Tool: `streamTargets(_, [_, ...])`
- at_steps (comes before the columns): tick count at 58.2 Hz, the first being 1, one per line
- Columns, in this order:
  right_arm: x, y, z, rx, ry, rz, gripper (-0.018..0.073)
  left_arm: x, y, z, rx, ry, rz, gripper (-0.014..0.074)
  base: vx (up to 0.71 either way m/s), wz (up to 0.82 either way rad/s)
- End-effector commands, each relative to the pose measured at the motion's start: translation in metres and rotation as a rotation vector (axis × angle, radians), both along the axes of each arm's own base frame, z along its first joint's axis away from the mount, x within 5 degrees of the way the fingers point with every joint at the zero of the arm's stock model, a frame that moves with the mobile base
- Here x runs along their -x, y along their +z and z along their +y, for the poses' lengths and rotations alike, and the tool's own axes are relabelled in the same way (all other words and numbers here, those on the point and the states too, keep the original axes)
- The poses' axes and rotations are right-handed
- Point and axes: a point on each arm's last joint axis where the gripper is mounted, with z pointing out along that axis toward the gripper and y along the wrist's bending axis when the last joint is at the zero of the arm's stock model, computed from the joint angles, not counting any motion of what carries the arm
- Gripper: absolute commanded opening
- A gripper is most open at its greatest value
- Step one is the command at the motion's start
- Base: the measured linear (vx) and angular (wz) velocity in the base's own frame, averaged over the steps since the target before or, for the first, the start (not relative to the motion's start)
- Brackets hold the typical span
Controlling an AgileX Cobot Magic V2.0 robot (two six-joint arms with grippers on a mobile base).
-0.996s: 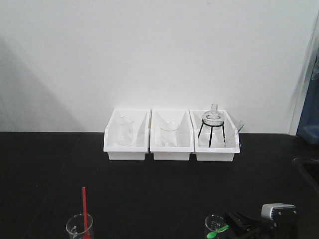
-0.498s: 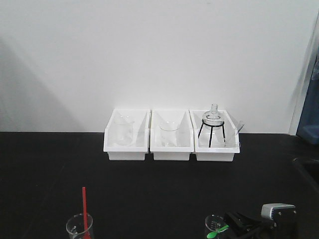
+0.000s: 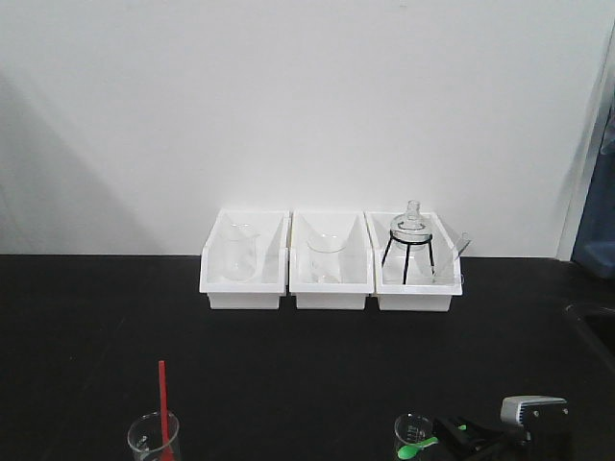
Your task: Sort red and green spoons into left cabinet
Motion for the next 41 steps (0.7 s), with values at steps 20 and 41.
streamTargets(20, [-0.006, 0.026, 0.001, -0.060, 0.008, -0.165, -0.0015, -0.001, 0.019, 0.000, 0.022, 0.009, -0.112, 0.0561, 0.00, 0.00])
streamTargets(41, [-0.006, 0.032, 0.002, -0.099, 0.022, -0.226, -0.0009, -0.001, 0.018, 0.000, 0.022, 0.007, -0.101, 0.0561, 0.00, 0.00])
